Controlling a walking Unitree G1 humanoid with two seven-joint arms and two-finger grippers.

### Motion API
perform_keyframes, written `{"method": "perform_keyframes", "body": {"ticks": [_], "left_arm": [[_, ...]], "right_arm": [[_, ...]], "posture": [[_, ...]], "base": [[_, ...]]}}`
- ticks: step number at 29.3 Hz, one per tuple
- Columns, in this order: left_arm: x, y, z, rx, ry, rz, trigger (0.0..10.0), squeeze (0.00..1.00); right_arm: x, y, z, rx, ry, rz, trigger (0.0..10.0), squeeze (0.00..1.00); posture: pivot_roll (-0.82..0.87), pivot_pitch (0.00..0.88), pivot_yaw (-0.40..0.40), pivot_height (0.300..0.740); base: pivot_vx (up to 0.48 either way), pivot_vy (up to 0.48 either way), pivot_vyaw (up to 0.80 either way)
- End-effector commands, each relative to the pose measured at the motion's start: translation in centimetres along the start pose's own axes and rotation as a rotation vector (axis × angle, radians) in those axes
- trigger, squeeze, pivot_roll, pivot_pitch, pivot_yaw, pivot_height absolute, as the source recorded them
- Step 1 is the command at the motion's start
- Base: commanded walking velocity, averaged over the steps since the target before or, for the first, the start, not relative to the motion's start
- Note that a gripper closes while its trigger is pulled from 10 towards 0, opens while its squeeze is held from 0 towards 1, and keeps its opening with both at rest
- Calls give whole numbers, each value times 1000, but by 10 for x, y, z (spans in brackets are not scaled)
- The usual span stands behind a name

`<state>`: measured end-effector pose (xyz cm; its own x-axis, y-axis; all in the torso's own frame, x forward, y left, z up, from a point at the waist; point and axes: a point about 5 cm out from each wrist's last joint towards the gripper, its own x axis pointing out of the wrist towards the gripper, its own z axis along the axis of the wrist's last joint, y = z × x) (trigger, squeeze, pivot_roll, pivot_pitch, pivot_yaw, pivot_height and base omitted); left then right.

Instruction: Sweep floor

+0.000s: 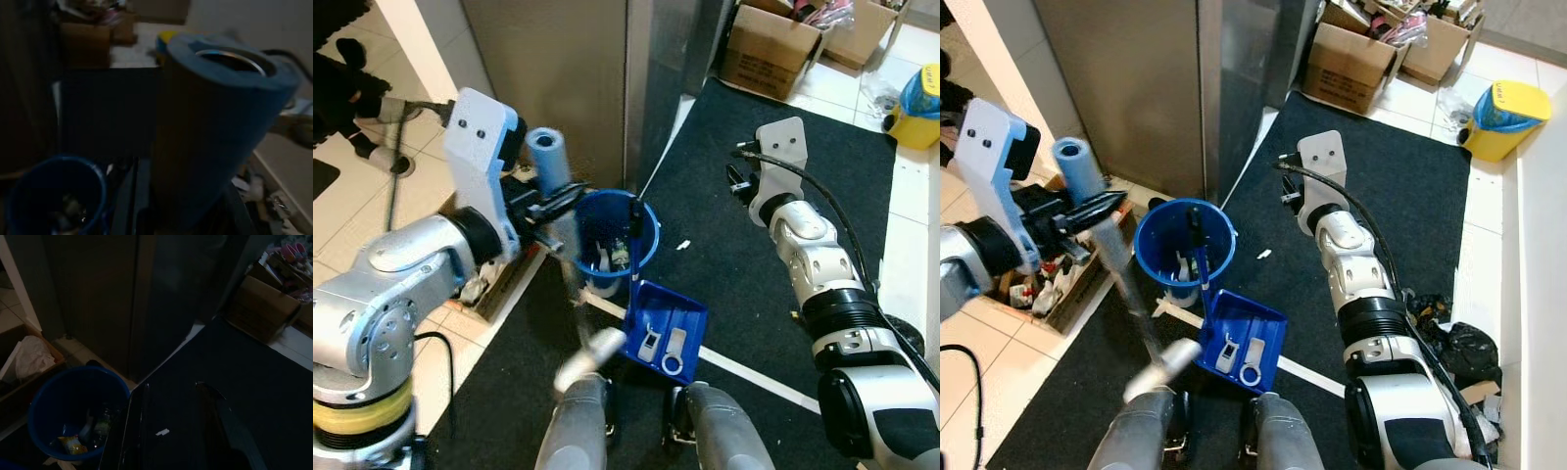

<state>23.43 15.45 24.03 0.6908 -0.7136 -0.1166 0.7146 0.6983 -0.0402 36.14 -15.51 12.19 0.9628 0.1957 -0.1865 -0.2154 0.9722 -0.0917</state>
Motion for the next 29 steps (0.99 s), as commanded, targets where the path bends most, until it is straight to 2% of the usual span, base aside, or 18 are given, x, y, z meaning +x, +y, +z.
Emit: {"method": "perform_keyframes", "body": {"ticks": [1, 3, 8, 12, 13, 14, 15, 16, 17, 18, 19, 22, 23, 24, 26, 29], "left_arm": [[-1, -4, 9, 18, -66, -40, 10000, 0], [0, -2, 10, 88, -42, -33, 10000, 0], [5, -2, 18, 85, -95, -96, 10000, 0], [8, 0, 18, 89, -107, -106, 10000, 0], [13, 7, 18, 104, -112, -87, 10000, 0], [13, 7, 18, 104, -112, -87, 10000, 0], [20, 16, 16, 118, -109, -59, 10000, 0], [20, 16, 16, 118, -109, -59, 10000, 0], [28, 32, 14, 123, -109, -13, 10000, 0], [40, 54, 10, 106, -110, 47, 10000, 0], [45, 61, 9, 85, -118, 58, 10000, 0], [52, 68, 10, 49, -136, 56, 10000, 0], [60, 72, 13, 3, -168, 41, 10000, 0], [60, 72, 13, 3, -168, 41, 10000, 0], [69, 76, 18, -35, -201, 19, 10000, 0], [76, 71, 23, -42, -221, -23, 10000, 0]], "right_arm": [[0, -1, -1, 1, 4, -5, 10000, 0], [0, -2, -1, 1, 3, -7, 10000, 0], [1, -3, -1, 0, 1, -10, 10000, 0], [1, -3, 0, 0, 0, -9, 10000, 0], [2, -1, 2, 0, -6, -8, 10000, 0], [2, -1, 2, 0, -6, -8, 10000, 0], [2, -1, 4, 0, -15, -9, 10000, 0], [2, -1, 4, 0, -15, -9, 10000, 0], [3, -5, 10, 4, -36, -28, 10000, 0], [2, -13, 21, 14, -81, -70, 10000, 0], [2, -17, 26, 18, -104, -89, 10000, 0], [0, -22, 34, 26, -146, -111, 10000, 0], [-2, -25, 42, 46, -186, -128, 10000, 0], [-2, -25, 42, 46, -186, -128, 10000, 0], [-5, -27, 49, 64, -223, -144, 10000, 0], [-7, -27, 49, 69, -227, -151, 10000, 0]], "posture": [[137, 75, -25, 740], [133, 75, -26, 740], [134, 74, -31, 740], [132, 73, -32, 740], [129, 72, -33, 740], [129, 72, -33, 740], [126, 74, -34, 740], [126, 74, -34, 740], [116, 77, -34, 740], [112, 79, -33, 740], [104, 80, -33, 740], [104, 80, -33, 740], [73, 83, -17, 740], [73, 83, -17, 740], [65, 82, -10, 740], [47, 79, 10, 740]], "base": [[0, 0, 0], [0, 0, 0], [0, 0, 0], [0, 0, 0], [0, 0, 0], [0, 0, 0], [0, 0, 0], [0, 0, 0], [0, 0, 0], [0, 0, 0], [0, 0, 0], [0, 0, 0], [0, 0, 0], [0, 0, 0], [0, 0, 0], [0, 0, 0]]}}
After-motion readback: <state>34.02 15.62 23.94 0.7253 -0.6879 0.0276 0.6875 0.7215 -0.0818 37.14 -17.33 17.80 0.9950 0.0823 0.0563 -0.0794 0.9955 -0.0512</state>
